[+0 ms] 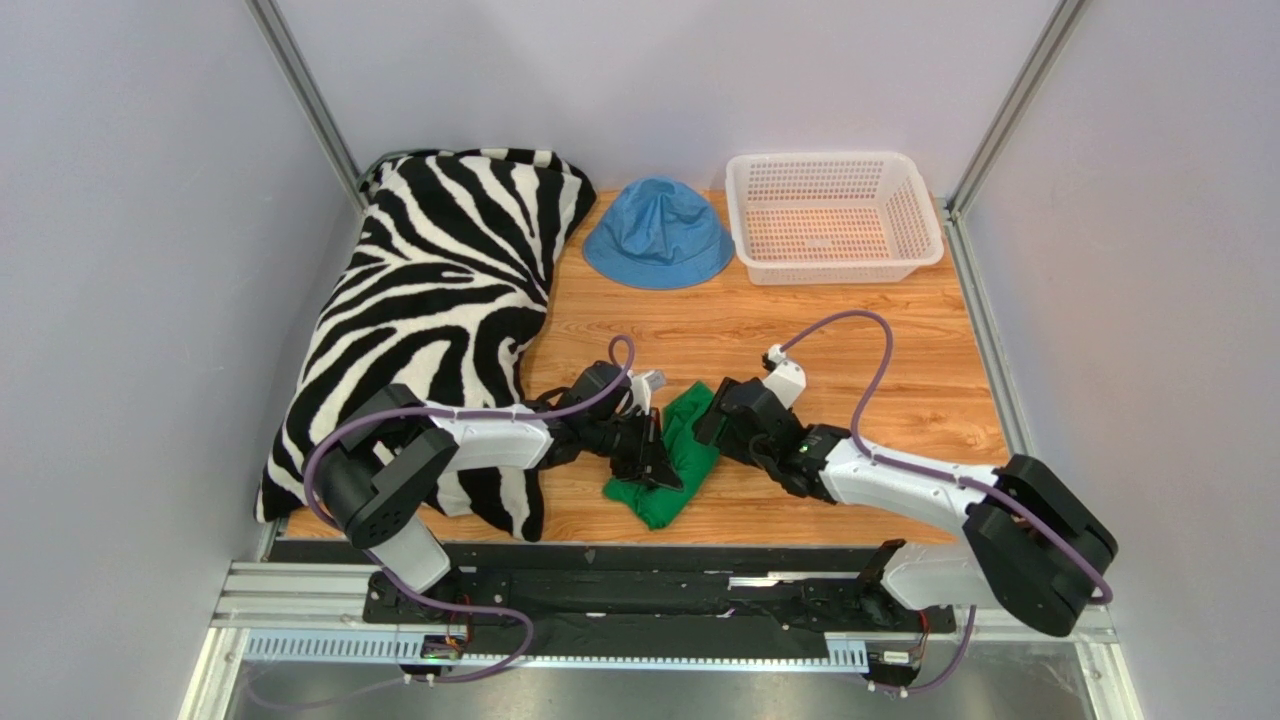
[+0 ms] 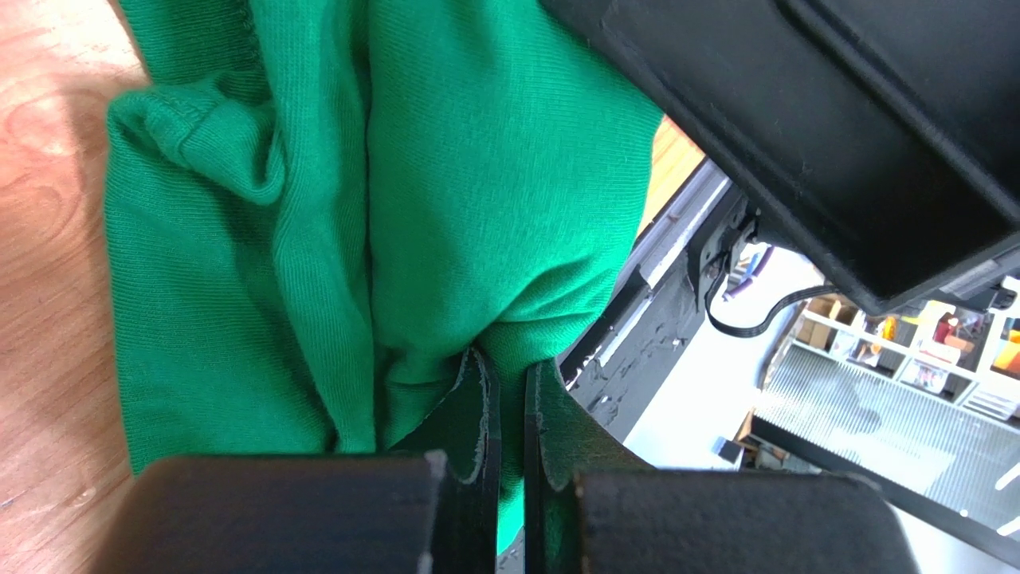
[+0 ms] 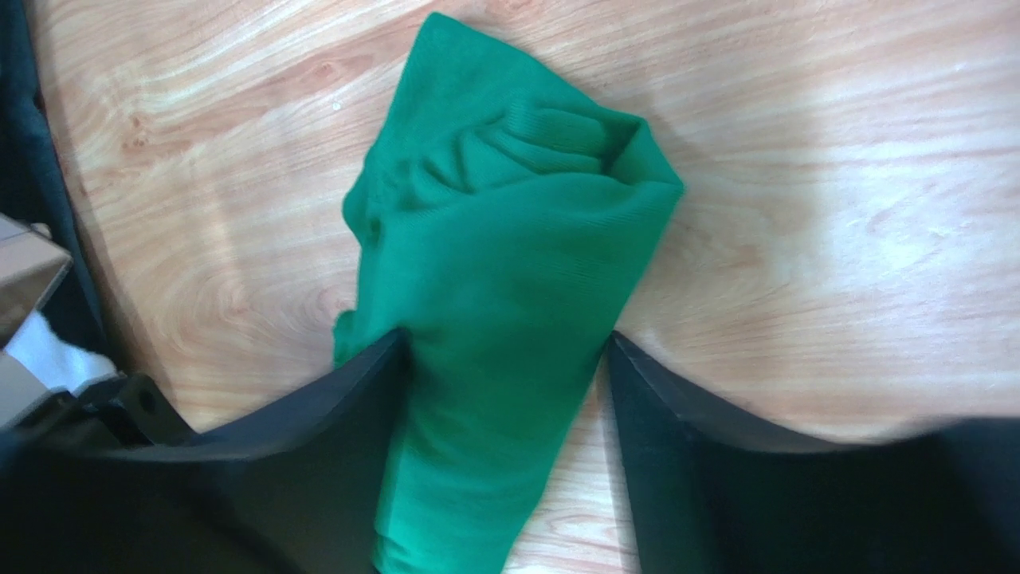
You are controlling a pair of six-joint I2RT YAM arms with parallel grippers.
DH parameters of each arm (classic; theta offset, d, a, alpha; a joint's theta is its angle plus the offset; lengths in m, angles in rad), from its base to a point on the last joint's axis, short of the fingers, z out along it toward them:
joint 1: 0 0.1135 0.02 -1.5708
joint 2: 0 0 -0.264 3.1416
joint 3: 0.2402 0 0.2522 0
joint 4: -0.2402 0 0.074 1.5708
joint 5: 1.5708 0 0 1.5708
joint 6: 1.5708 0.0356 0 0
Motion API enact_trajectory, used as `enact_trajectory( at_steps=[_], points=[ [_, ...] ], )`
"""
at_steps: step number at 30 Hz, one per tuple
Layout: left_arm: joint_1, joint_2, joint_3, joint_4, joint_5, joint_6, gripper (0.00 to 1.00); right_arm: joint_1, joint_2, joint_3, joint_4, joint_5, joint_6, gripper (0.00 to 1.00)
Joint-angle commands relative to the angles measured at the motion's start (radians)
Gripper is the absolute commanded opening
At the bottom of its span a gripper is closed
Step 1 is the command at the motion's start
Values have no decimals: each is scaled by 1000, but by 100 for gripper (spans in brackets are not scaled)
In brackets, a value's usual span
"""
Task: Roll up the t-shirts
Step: Roll the arm.
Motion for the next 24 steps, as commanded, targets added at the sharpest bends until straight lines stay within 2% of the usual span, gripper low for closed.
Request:
enact_trajectory(
  at_steps=[1, 2, 3, 4, 6, 8, 11, 14, 16, 17, 18, 23, 24],
  points=[
    [6, 5, -27, -103, -27, 48, 0, -6, 76, 134, -125, 39, 8, 48],
    [6, 1, -18, -112, -25, 57, 0, -6, 95, 168, -181, 49, 23, 37],
    [6, -5, -13, -135, -25, 76, 0, -7, 113, 198, -294, 69, 31, 22],
    [6, -22, -10, -141, -31, 85, 1, -7, 150, 253, -342, 76, 36, 16],
    [5, -51, -4, -181, -45, 108, 15, -7, 177, 289, -445, 80, 45, 1],
    [5, -108, 2, -219, -77, 122, 30, -6, 202, 311, -478, 73, 50, 0],
    [-3, -192, 8, -271, -136, 152, 40, -7, 220, 318, -517, 47, 50, 0],
    [-24, -284, 0, -292, -194, 168, 45, -7, 242, 346, -567, 46, 41, 0],
    [-53, -352, 0, -305, -286, 188, 47, -7, 251, 363, -591, 45, 33, 0],
    [-117, -375, 5, -339, -345, 204, 48, -9, 256, 379, -614, 45, 27, 0],
    [-154, -408, 13, -357, -483, 230, 50, -10, 271, 390, -623, 39, 24, 0],
    [-325, -420, 66, -422, -778, 266, 51, -24, 326, 447, -682, 14, -1, 0],
    [-387, -403, 78, -439, -894, 278, 51, -29, 332, 458, -685, 5, -15, 0]
  ],
)
